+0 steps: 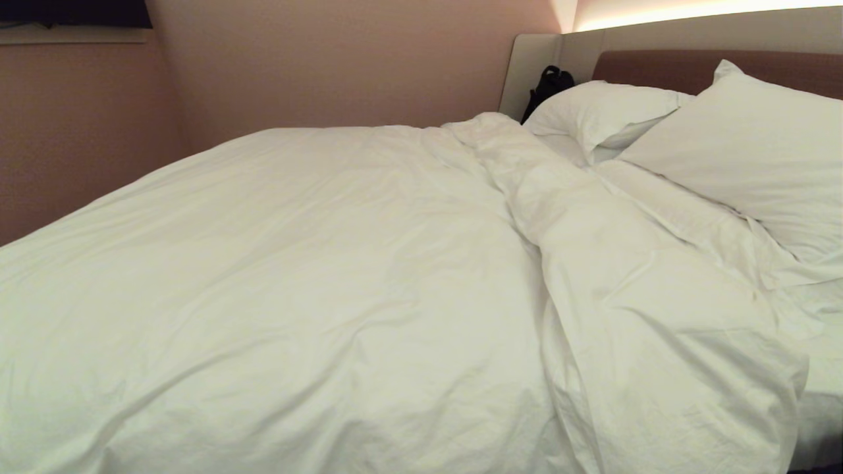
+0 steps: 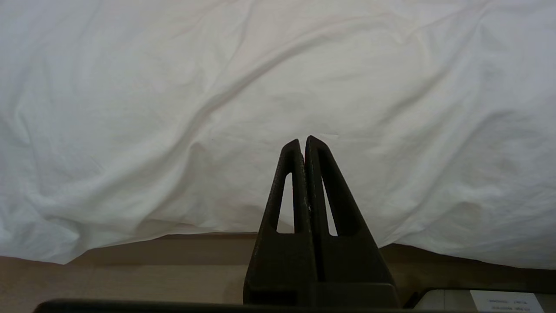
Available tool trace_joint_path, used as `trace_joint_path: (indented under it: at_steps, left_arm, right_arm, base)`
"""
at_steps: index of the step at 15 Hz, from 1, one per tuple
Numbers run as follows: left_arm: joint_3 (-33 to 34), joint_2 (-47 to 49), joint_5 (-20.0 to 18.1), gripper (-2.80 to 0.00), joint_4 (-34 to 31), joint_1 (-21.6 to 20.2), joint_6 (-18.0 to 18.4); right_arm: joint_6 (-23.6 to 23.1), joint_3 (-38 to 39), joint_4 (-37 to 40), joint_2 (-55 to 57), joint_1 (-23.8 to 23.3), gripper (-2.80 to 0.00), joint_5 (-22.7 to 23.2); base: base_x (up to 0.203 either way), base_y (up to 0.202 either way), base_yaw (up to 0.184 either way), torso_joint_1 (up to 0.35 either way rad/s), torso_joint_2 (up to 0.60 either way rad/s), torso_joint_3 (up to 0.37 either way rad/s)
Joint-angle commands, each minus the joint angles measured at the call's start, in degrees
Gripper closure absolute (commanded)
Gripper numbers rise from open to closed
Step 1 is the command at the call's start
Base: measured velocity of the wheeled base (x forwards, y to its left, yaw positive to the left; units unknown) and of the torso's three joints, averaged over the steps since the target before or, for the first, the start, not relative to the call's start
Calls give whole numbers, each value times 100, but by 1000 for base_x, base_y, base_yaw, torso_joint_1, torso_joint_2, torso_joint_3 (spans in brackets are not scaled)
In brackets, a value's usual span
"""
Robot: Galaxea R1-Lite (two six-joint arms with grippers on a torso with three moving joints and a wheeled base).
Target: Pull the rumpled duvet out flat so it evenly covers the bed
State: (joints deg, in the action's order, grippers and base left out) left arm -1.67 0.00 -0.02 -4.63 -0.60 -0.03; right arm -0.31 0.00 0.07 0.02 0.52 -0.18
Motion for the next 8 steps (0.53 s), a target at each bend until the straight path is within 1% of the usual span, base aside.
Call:
trace_joint_path:
  at_steps: [1, 3, 4, 8]
  left_arm:
    - [0, 0, 2, 0, -3, -2, -15]
    - [-9, 0, 2, 0, -3, -2, -32]
    - [-9, 0, 2, 0, -3, -2, -23]
    - [-9, 0, 2, 0, -3, -2, -41]
  right_arm:
    - [-4, 0, 1, -2, 9, 0, 1]
    - [-4, 0, -6, -2, 9, 0, 1]
    - [-4, 0, 1, -2, 1, 0, 1]
    - [-4, 0, -3, -2, 3, 0, 1]
  base:
    - [0, 0, 0, 0, 0, 0]
    - [0, 0, 0, 0, 0, 0]
    - [-116, 0, -5, 12, 2, -2]
    - [-192, 0, 2, 2, 1, 2]
